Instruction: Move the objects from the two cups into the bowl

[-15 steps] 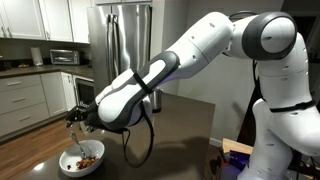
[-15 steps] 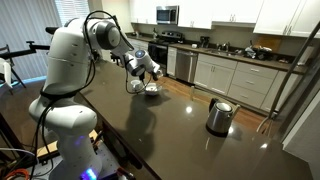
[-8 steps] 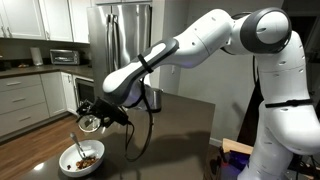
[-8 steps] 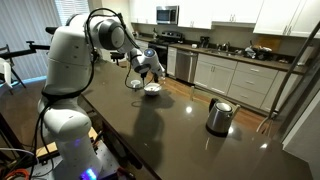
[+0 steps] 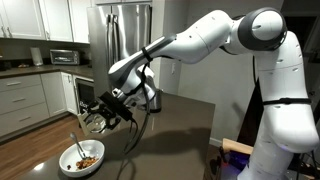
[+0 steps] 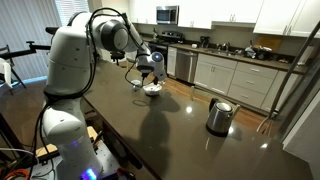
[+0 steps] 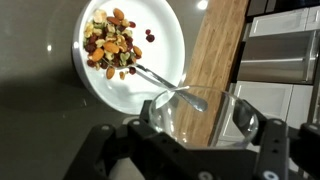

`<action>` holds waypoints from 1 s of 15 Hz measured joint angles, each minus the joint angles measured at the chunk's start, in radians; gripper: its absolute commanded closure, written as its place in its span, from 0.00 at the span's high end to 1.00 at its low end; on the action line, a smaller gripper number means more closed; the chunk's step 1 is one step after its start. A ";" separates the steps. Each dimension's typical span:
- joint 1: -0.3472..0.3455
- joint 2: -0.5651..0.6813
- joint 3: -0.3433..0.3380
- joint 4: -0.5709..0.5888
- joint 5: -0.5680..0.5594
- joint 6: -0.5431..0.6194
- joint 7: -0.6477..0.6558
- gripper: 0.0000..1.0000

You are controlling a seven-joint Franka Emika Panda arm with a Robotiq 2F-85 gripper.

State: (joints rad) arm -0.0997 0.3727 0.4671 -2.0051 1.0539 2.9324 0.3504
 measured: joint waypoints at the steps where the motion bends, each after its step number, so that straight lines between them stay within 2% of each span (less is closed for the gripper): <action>1: -0.029 0.000 0.021 0.000 0.055 -0.019 -0.034 0.57; 5: -0.140 -0.001 0.076 -0.003 0.281 -0.142 -0.188 0.57; 9: -0.220 -0.001 0.079 -0.028 0.438 -0.278 -0.293 0.57; 10: -0.207 -0.004 0.041 -0.036 0.481 -0.329 -0.315 0.82; 12: -0.118 -0.007 -0.080 -0.035 0.492 -0.370 -0.323 0.82; 13: -0.091 -0.007 -0.103 -0.033 0.492 -0.370 -0.323 0.82; 15: -0.071 -0.008 -0.110 -0.030 0.492 -0.370 -0.322 0.82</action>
State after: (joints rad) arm -0.1705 0.3647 0.3570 -2.0353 1.5456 2.5621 0.0286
